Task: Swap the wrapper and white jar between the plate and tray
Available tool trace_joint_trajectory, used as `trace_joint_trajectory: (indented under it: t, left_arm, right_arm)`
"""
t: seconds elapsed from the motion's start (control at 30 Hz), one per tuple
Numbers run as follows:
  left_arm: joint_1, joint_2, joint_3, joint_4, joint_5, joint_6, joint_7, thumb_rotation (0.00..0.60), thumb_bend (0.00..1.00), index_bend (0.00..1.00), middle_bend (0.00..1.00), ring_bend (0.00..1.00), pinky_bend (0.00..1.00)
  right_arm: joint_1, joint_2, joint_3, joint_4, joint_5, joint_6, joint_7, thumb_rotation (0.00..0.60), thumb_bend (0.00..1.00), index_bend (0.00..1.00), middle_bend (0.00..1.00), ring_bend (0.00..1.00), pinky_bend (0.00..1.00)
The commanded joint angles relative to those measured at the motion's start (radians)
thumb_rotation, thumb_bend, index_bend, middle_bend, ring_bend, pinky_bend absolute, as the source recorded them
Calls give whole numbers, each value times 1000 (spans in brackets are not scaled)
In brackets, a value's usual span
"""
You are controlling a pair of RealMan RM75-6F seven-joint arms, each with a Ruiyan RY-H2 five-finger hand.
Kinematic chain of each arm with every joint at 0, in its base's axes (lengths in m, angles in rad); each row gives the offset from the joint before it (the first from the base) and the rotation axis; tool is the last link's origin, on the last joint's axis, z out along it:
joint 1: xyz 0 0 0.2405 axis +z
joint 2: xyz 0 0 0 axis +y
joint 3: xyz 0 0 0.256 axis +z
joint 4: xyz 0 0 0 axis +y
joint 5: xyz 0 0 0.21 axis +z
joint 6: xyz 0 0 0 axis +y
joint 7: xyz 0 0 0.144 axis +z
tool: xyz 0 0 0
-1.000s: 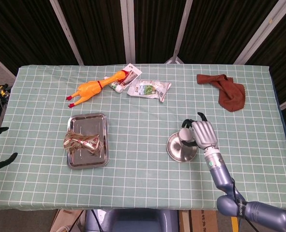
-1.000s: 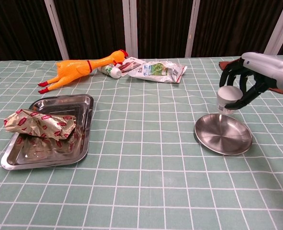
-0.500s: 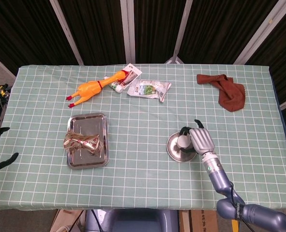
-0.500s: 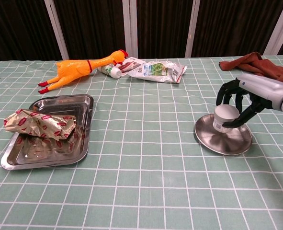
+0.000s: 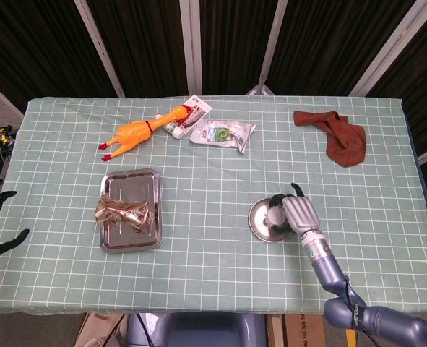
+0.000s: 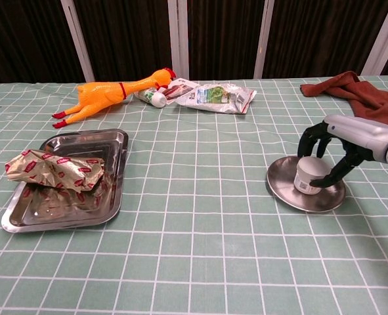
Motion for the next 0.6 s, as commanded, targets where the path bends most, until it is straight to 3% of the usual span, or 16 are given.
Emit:
trace_joint_trajectory:
  t: [0.03,0.2,0.33,0.47,0.6]
  left_arm:
    - [0,0,-2,0,-3,0,0,600,201,265,111,32,208]
    - [-2,-1,-3,4,-3,-5,3,600,201,264,110,33,208]
    - [-4,0,1,11,1,-12,8,600,200,264,108,33,208]
    - [-1,14,13,-8,-12,-35,28,600,200,262,98,32,208]
    - [0,44,27,-51,-29,-69,37,600,199,258,84,28,207]
  right_arm:
    - [-2,20,-3,-38,19,-5,-26,600,141,333,297,264,0]
    - [-14,78,5,-139,45,34,-86,600,97,221,210,176,0]
    - [-49,196,-2,-284,64,96,-154,600,91,192,177,133,0]
    - [-122,303,1,-367,4,251,-167,600,91,191,173,130,0]
    - [-240,386,-21,-351,-130,444,-68,600,90,191,173,129,0]
